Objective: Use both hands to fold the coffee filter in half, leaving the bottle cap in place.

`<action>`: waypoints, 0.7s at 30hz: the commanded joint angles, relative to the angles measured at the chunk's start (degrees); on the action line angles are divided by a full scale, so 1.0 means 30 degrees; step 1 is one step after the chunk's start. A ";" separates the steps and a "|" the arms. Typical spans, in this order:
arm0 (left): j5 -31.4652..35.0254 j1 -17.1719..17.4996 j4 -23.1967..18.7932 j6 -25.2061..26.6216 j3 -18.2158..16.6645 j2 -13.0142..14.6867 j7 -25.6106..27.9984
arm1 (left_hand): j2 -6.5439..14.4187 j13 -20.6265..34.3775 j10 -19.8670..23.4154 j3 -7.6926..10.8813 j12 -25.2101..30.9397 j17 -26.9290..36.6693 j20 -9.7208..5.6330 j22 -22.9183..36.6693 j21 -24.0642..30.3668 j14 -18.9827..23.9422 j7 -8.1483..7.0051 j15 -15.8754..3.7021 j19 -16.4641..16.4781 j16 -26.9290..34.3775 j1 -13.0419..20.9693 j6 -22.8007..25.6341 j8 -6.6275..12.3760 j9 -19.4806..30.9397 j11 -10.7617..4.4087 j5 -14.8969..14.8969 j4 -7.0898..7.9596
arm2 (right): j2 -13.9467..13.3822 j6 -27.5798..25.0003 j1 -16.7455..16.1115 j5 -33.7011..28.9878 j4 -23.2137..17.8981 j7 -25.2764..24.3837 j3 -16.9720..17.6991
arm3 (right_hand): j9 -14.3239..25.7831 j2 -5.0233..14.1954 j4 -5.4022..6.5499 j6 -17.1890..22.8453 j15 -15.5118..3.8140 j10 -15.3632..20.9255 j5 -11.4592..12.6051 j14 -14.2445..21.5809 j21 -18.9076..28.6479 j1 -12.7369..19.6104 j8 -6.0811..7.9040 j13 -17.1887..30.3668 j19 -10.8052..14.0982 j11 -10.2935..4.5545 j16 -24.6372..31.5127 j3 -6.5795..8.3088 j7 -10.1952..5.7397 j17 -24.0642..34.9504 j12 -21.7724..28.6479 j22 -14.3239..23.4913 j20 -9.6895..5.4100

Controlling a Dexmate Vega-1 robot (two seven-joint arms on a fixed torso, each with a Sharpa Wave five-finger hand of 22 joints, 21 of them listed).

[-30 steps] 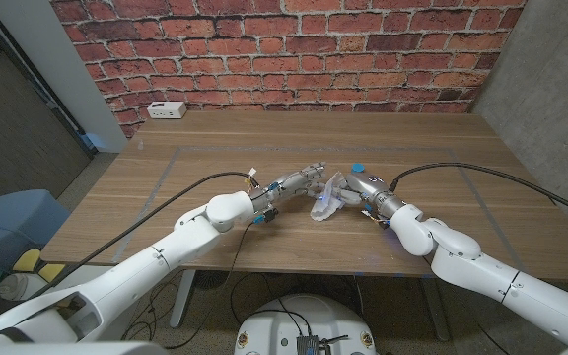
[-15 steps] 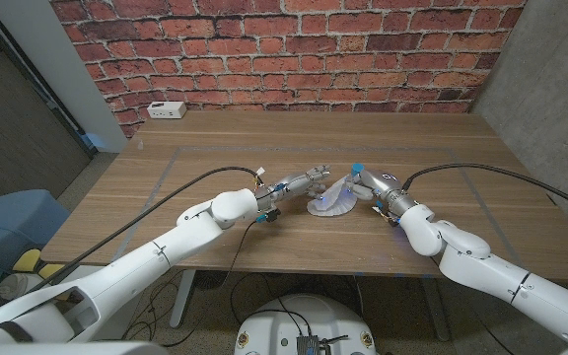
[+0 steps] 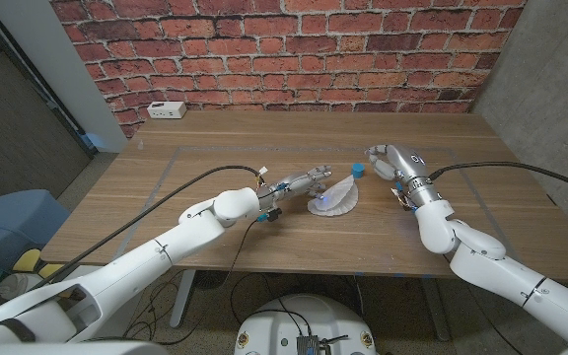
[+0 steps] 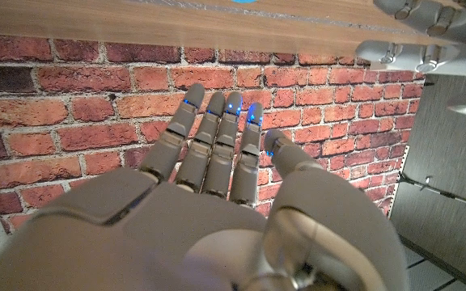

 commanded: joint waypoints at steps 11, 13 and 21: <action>0.0261 -0.0347 0.0153 0.0862 0.0290 -0.0374 0.0274 | -0.0096 0.0054 -0.0726 -0.0275 0.0034 0.0097 0.0079 0.0063 -0.0394 -0.0289 -0.0347 0.0193 -0.0132 0.0038 -0.0138 -0.7303 -0.0021 0.0125 0.0069 0.0228 0.0007 | -0.0388 0.4783 0.1810 0.1889 0.1379 0.4850 -0.1047 | 0.0031 -0.0554 -0.0042 0.4215 -0.0011 0.2101 -0.0152 0.0765 -0.0040 0.0816 0.0847 0.0020 -0.0013 0.0630 0.0043 -0.0088 0.0946 -0.0324 0.0907 0.0071 -0.0138; 0.0297 -0.0383 0.0192 0.0864 0.0321 -0.0405 0.0302 | -0.0094 0.0053 -0.0730 -0.0292 0.0051 0.0098 0.0074 0.0065 -0.0422 -0.0301 -0.0408 0.0191 -0.0140 0.0041 -0.0141 -0.7356 -0.0004 0.0127 0.0070 0.0239 0.0008 | -0.0341 0.4608 0.2108 0.1813 0.1505 0.5492 -0.1302 | 0.0021 -0.0526 0.0427 0.4336 0.0092 0.2204 -0.0178 0.0812 -0.0039 0.0157 0.0761 0.0008 0.0000 0.0751 -0.0023 -0.0402 0.1128 -0.0362 0.0881 0.0075 -0.0104; 0.0354 -0.0559 0.0332 0.0932 0.0450 -0.0530 0.0269 | -0.0075 0.0052 -0.0624 -0.0382 0.0168 0.0098 0.0035 0.0075 -0.0545 -0.0326 -0.0798 0.0090 -0.0111 0.0067 -0.0157 -0.7388 0.0141 0.0130 0.0060 0.0307 0.0014 | 0.0030 0.4705 0.3172 0.1486 0.2272 0.6941 -0.2188 | -0.0008 -0.0685 -0.0066 0.3542 0.0240 0.1610 -0.0039 0.0364 -0.0116 0.0025 0.0215 -0.0026 -0.0064 0.0687 -0.0533 -0.0384 0.0941 -0.0734 0.0487 0.0048 0.0077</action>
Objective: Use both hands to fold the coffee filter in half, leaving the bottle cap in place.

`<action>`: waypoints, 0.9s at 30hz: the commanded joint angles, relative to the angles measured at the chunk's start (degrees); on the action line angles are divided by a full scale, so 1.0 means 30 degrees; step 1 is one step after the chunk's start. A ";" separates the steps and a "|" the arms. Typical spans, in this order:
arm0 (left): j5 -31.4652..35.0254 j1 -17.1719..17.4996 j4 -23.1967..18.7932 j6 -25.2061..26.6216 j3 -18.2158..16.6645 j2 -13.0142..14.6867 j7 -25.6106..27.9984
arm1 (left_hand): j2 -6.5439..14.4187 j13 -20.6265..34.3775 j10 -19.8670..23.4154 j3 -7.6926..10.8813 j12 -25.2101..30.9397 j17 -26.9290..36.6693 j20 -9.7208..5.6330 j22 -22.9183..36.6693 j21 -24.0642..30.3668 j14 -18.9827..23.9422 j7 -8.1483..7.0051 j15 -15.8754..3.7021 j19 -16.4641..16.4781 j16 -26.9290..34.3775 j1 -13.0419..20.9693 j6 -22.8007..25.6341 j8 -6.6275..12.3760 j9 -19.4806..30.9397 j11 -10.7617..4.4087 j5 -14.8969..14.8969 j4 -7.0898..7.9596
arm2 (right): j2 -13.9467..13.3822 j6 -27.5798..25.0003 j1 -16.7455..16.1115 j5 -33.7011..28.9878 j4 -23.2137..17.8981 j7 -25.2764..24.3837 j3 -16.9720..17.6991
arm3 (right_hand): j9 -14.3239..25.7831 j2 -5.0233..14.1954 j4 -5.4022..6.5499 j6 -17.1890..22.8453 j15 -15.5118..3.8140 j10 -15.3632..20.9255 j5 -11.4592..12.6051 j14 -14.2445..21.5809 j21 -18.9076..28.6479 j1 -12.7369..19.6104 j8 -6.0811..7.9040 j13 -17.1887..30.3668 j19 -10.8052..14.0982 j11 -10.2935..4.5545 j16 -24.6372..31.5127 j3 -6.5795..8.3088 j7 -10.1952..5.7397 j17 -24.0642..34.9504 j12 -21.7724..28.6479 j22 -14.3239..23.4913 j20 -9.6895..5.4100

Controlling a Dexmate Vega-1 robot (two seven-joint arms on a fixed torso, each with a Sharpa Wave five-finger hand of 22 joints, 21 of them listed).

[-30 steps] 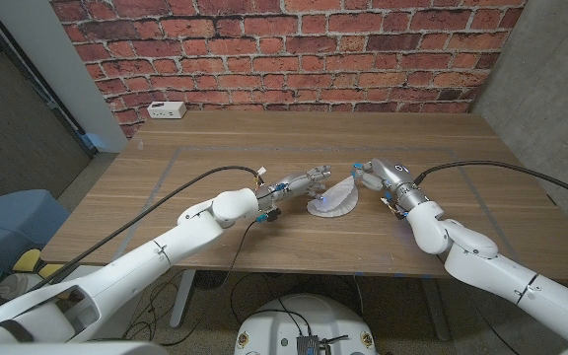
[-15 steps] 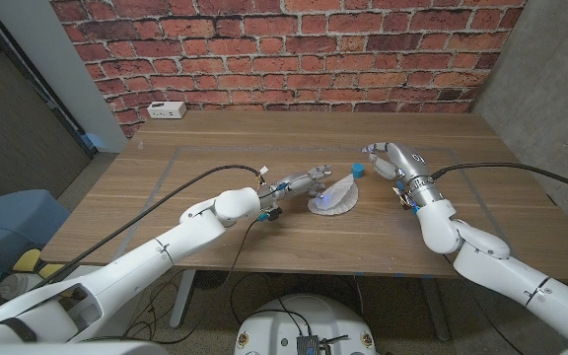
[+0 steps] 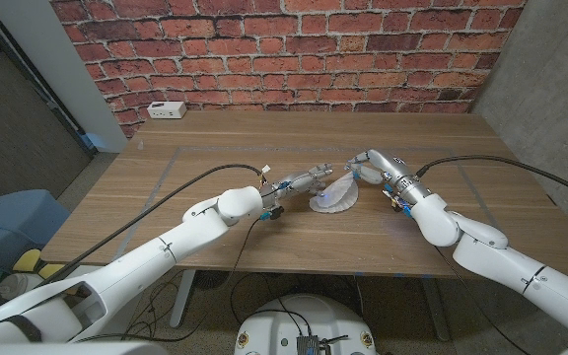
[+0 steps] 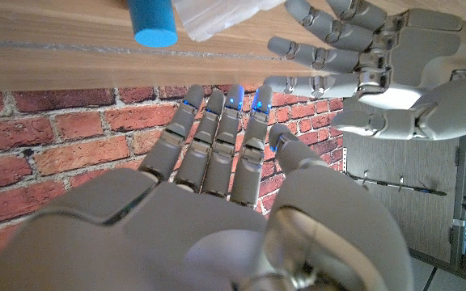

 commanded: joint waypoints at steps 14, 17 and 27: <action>0.0007 -0.0407 0.0266 0.0404 0.0259 -0.0186 -0.0229 | 0.0121 0.0046 0.0092 -0.0258 0.0299 0.0094 -0.0036 0.0035 -0.0337 -0.0064 -0.0440 -0.0330 0.0158 0.0122 -0.0106 -0.5823 0.0760 0.0062 -0.0119 0.0325 0.0072 | 0.1025 -0.0983 0.3109 -0.0724 0.1743 0.5288 -0.2547 | 0.0061 0.0101 -0.0564 -0.3189 0.0290 -0.2964 0.0061 -0.2536 -0.0752 0.0221 -0.0592 0.0029 -0.1283 -0.0247 -0.0978 -0.0108 -0.0407 -0.0029 -0.0779 -0.0024 0.0275; -0.0058 -0.0311 0.0183 0.0389 0.0206 -0.0119 -0.0171 | 0.0127 0.0046 0.0092 -0.0289 0.0302 0.0093 -0.0023 0.0037 -0.0397 -0.0098 -0.0374 -0.0393 0.0131 0.0108 -0.0108 -0.6013 0.0651 0.0060 -0.0083 0.0348 0.0072 | 0.1111 -0.1712 0.3322 -0.0988 0.1822 0.5598 -0.2804 | 0.0062 -0.0058 -0.0175 -0.3578 0.0512 -0.3306 0.0015 -0.2788 -0.0888 -0.0426 -0.0553 0.0032 -0.1458 -0.0238 -0.1004 -0.0522 -0.0371 0.0023 -0.0716 -0.0036 0.0344; -0.0144 -0.0104 -0.0050 0.0341 0.0101 0.0088 -0.0082 | 0.0150 0.0044 0.0038 -0.0393 0.0294 0.0091 -0.0023 0.0044 -0.0561 -0.0112 -0.0320 -0.0433 0.0108 0.0109 -0.0117 -0.6342 0.0468 0.0055 -0.0081 0.0418 0.0078 | 0.1070 -0.3647 0.3440 -0.0935 0.1702 0.6051 -0.3090 | 0.0049 -0.0593 0.0658 -0.3587 0.1426 -0.3161 0.0144 -0.2346 -0.1043 -0.2300 -0.0322 0.0024 -0.1383 0.0283 -0.0847 -0.1521 0.0155 -0.0098 -0.0379 -0.0045 0.0656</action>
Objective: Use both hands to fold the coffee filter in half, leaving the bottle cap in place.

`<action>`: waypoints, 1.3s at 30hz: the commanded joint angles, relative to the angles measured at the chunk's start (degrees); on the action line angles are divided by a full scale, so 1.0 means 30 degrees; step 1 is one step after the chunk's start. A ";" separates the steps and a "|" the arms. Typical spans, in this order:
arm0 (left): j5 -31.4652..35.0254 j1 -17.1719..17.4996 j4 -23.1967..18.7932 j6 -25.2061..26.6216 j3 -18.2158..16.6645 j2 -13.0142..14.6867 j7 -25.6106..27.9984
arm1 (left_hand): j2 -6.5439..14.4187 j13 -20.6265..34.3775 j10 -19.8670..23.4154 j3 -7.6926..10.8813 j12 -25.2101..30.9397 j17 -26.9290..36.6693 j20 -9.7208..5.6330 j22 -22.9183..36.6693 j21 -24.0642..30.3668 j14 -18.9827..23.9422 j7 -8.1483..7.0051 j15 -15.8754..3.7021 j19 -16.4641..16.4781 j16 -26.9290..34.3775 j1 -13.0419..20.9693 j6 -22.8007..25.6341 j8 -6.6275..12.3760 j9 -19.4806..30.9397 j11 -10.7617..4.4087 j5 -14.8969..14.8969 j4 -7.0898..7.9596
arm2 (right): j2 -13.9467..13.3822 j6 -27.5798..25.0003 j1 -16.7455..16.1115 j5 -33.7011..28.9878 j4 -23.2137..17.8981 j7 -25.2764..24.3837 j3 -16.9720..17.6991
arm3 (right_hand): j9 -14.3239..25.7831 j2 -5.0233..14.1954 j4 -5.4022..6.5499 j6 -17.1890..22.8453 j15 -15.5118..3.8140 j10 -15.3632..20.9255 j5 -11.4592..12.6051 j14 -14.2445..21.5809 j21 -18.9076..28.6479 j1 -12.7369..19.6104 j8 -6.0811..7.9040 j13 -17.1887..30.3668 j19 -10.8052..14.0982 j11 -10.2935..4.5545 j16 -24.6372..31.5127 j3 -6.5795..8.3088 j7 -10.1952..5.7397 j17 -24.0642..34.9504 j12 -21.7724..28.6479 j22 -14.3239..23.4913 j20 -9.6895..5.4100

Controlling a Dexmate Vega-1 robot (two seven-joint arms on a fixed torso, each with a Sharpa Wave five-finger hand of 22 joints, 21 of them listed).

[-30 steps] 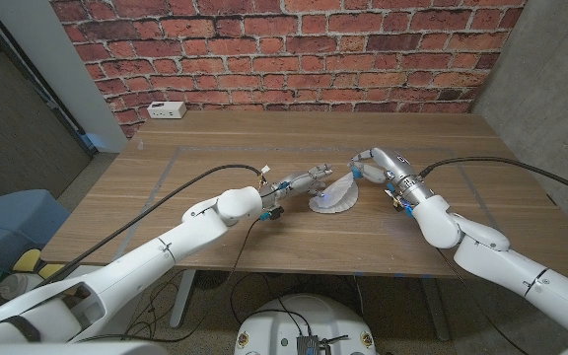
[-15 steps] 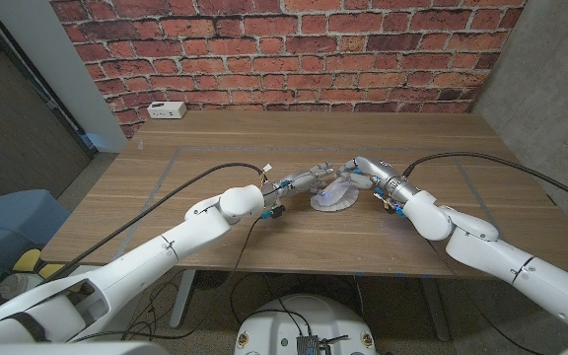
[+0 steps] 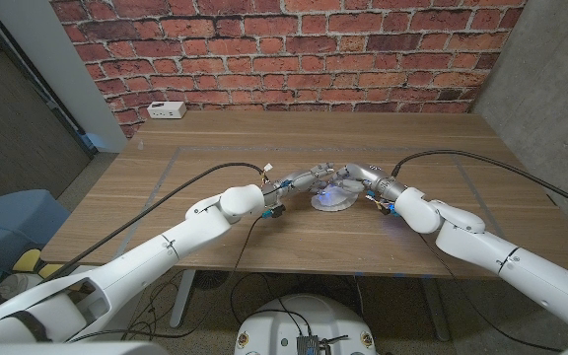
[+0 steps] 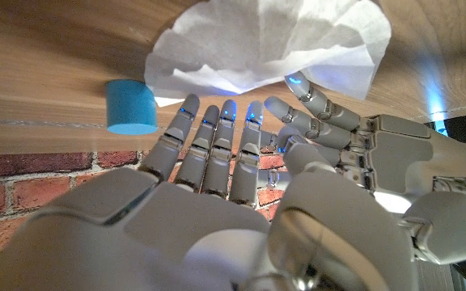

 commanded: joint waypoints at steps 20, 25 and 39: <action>0.3812 0.0953 -0.2112 -0.3139 -0.0352 0.1210 0.2116 | 0.0763 -0.0002 0.9740 -0.1047 0.1395 0.0017 -0.0694 0.0119 -0.1444 0.3796 0.3604 -0.1383 0.1174 0.0350 0.0252 0.8625 0.2157 -0.0098 -0.0775 0.0339 -0.0064 | -0.0012 -0.3028 0.0801 0.0133 0.0087 0.1231 -0.1193 | 0.0029 0.0204 0.0570 0.1018 0.0357 0.1790 0.0312 0.2034 0.0114 -0.1549 0.0440 -0.0002 0.1068 0.0524 0.0558 -0.0447 0.0660 -0.0259 0.0722 0.0044 0.0171; 0.6151 0.1139 -0.3154 -0.3199 -0.0375 0.1621 0.2810 | 0.1108 0.0052 1.2258 -0.1125 0.1695 0.0067 -0.1052 0.0121 -0.1569 0.6133 0.4822 -0.1103 0.0930 0.0668 0.0431 1.1726 0.1984 -0.0051 -0.0407 0.0171 -0.0054 | 0.0082 -0.3004 0.0969 0.0172 0.0259 0.1229 -0.1321 | 0.0028 0.0242 0.0549 0.1039 0.0391 0.1805 0.0316 0.2044 0.0112 -0.1563 0.0429 -0.0003 0.1111 0.0548 0.0554 -0.0447 0.0730 -0.0260 0.0705 0.0045 0.0157; 1.3607 0.1626 -0.5085 -0.0752 0.0015 0.1834 0.4425 | 0.1716 0.0237 1.7418 -0.1308 0.2349 0.0322 -0.0800 0.0469 -0.1061 1.0941 0.6651 -0.0580 0.2518 0.1126 0.0558 1.8983 0.2561 0.0063 0.0649 -0.0165 0.0054 | 0.0137 -0.2955 0.0912 0.0441 0.0290 0.0768 -0.1286 | 0.0025 0.0298 0.0499 0.1036 0.0390 0.1815 0.0326 0.2047 0.0082 -0.1595 0.0391 -0.0006 0.1143 0.0584 0.0525 -0.0437 0.0729 -0.0278 0.0660 0.0046 0.0158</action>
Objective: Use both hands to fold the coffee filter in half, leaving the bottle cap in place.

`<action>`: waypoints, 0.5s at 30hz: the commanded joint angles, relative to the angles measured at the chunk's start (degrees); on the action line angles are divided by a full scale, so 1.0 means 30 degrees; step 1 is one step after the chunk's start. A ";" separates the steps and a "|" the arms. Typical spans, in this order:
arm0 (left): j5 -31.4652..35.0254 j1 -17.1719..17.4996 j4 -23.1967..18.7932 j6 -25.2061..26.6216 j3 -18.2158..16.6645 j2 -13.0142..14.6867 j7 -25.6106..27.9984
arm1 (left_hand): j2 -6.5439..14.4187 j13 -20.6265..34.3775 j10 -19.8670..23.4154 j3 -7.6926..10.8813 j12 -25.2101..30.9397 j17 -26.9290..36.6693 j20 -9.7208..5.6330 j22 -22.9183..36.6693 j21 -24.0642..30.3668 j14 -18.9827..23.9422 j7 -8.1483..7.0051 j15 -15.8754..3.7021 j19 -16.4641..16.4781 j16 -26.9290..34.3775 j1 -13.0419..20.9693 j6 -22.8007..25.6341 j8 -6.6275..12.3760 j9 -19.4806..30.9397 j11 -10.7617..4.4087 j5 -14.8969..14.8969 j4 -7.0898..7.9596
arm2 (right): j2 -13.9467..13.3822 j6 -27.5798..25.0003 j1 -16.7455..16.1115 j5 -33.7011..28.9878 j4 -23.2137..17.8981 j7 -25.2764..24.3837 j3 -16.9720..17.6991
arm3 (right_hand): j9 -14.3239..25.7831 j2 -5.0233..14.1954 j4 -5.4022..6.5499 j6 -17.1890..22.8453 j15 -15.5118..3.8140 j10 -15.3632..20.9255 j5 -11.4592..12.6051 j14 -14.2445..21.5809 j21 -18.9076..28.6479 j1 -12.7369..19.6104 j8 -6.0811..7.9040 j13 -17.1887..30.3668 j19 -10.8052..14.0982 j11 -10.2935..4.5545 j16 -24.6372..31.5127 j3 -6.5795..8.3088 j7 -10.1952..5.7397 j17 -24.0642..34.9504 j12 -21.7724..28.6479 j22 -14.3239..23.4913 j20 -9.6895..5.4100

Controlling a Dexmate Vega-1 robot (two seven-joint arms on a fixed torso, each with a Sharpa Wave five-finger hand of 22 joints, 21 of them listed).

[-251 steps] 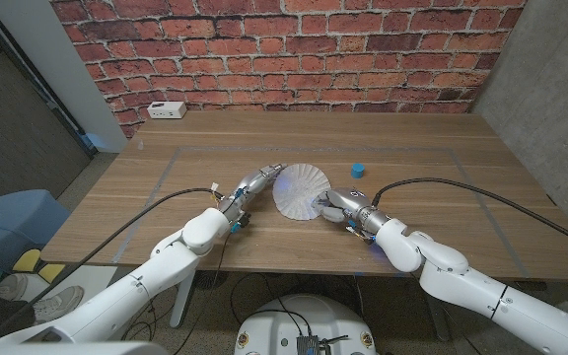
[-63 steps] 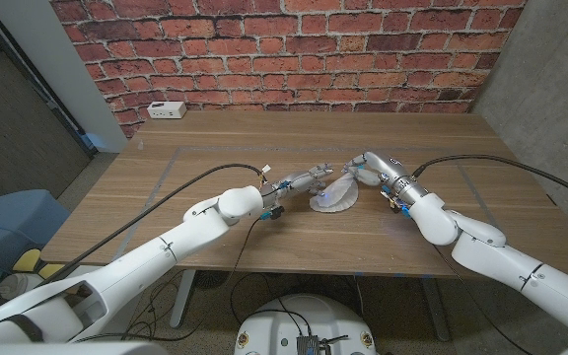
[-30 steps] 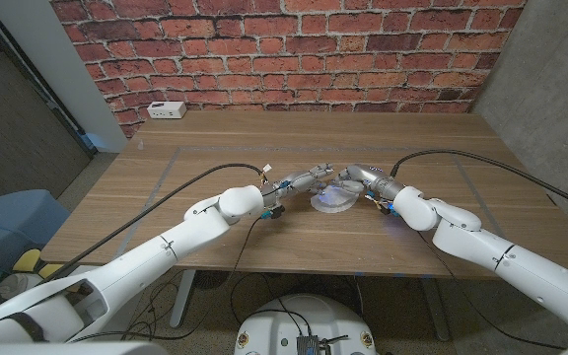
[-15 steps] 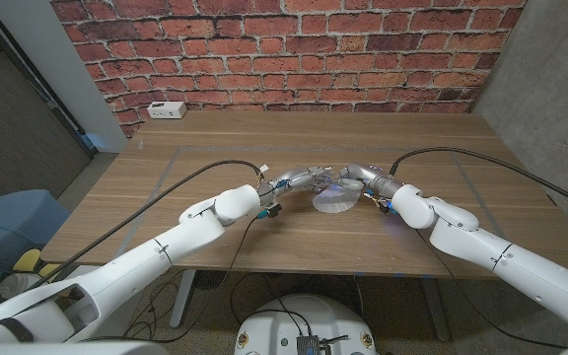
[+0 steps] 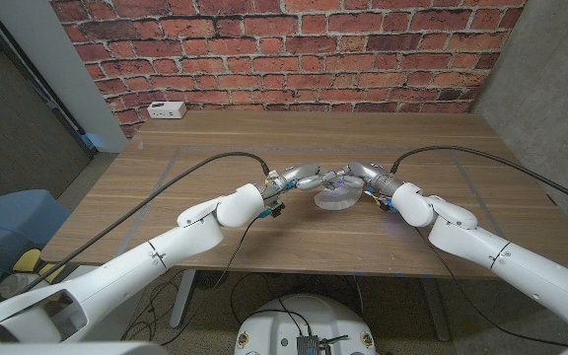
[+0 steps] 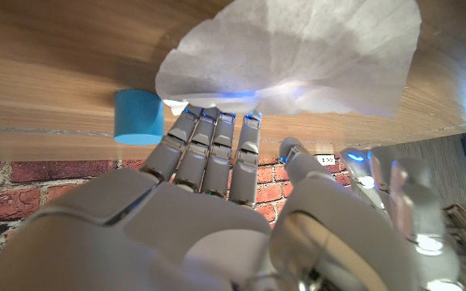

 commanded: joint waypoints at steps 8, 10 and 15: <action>0.8045 0.0155 -0.1709 0.3749 0.0735 -0.0191 -0.0338 | 0.1771 0.0414 0.0813 0.2818 -0.0078 0.0101 -0.0117 0.0413 0.0508 0.0493 -0.0304 -0.0404 0.0218 -0.0225 0.2599 0.2246 -0.0098 0.0082 -0.0184 -0.1703 -0.1310 | 0.0003 -0.0004 -0.0129 0.0185 -0.0131 -0.0627 0.0014 | 0.0020 0.0000 -0.0164 0.0171 0.0064 0.0196 -0.0019 0.0161 0.0070 -0.0036 0.0077 0.0016 0.0246 0.0071 0.0004 0.0029 0.0011 -0.0040 0.0037 0.0080 0.0025; 0.7833 -0.0037 -0.1409 0.3848 0.0774 -0.0329 -0.0879 | 0.1967 0.0386 0.0616 0.3310 -0.0245 0.0107 -0.0117 0.0435 0.0574 0.0274 -0.0410 -0.0562 0.0287 -0.0361 0.2868 0.2015 -0.0315 0.0085 -0.0273 -0.1968 -0.1336 | -0.0022 0.0009 -0.0158 0.0229 -0.0177 -0.0633 0.0035 | 0.0020 -0.0010 -0.0208 0.0181 0.0069 0.0204 -0.0014 0.0167 0.0066 -0.0008 0.0076 0.0016 0.0253 0.0055 -0.0007 0.0047 0.0019 -0.0057 0.0033 0.0080 0.0026; 0.6038 -0.0607 -0.0163 0.3450 0.0700 -0.0761 -0.2084 | 0.1924 0.0275 -0.1154 0.5442 -0.1414 0.0016 -0.0365 0.0374 0.0433 -0.1599 -0.0596 -0.0374 -0.0378 -0.0986 0.3608 0.0290 -0.1748 0.0115 -0.0471 -0.3118 -0.1211 | -0.0038 -0.0067 -0.0164 0.0182 -0.0246 -0.0652 0.0019 | 0.0019 -0.0016 -0.0235 0.0196 0.0047 0.0217 -0.0010 0.0195 0.0054 -0.0018 0.0072 0.0015 0.0262 0.0063 -0.0019 0.0060 0.0026 -0.0078 0.0022 0.0080 0.0017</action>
